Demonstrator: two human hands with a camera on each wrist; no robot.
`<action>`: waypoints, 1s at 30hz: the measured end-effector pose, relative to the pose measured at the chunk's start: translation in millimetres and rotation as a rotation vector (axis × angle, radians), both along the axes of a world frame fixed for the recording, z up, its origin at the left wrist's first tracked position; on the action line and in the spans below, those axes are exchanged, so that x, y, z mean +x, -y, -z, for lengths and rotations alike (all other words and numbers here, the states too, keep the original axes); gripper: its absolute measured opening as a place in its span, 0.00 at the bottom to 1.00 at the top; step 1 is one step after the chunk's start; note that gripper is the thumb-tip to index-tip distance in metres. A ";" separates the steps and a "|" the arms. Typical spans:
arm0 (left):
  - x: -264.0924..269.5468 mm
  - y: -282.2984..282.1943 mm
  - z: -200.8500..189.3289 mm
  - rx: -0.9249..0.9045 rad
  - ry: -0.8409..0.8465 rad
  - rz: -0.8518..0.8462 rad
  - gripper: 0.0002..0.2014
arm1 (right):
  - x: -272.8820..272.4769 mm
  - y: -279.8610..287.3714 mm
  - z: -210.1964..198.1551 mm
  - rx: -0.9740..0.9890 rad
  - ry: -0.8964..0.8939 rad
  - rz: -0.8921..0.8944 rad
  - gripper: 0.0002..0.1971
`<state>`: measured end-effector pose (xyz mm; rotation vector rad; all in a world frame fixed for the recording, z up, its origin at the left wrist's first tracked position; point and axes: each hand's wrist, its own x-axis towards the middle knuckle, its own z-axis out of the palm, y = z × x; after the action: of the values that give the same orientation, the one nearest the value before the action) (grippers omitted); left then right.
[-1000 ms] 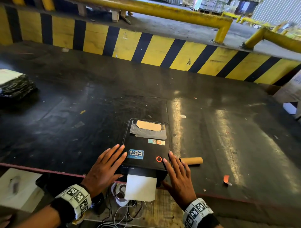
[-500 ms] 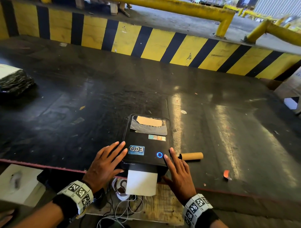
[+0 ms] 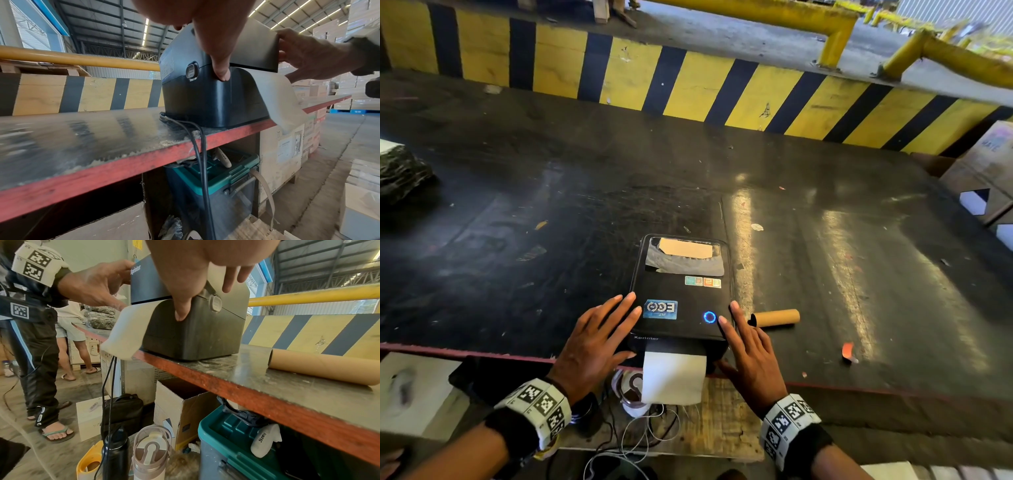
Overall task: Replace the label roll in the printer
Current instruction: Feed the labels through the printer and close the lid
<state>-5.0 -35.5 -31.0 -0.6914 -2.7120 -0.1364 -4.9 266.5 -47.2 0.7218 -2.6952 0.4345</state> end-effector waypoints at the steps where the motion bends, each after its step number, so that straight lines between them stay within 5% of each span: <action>1: 0.1 0.2 -0.3 0.000 0.014 -0.003 0.30 | 0.5 0.1 0.0 -0.001 0.000 -0.002 0.57; 30: 2.1 1.9 -6.8 0.014 0.238 -0.020 0.32 | 1.9 0.2 -2.6 0.003 0.031 -0.006 0.52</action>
<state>-2.9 -37.4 -24.2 -0.6824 -2.9399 -0.2477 -3.0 266.2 -44.6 0.7304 -2.7239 0.4469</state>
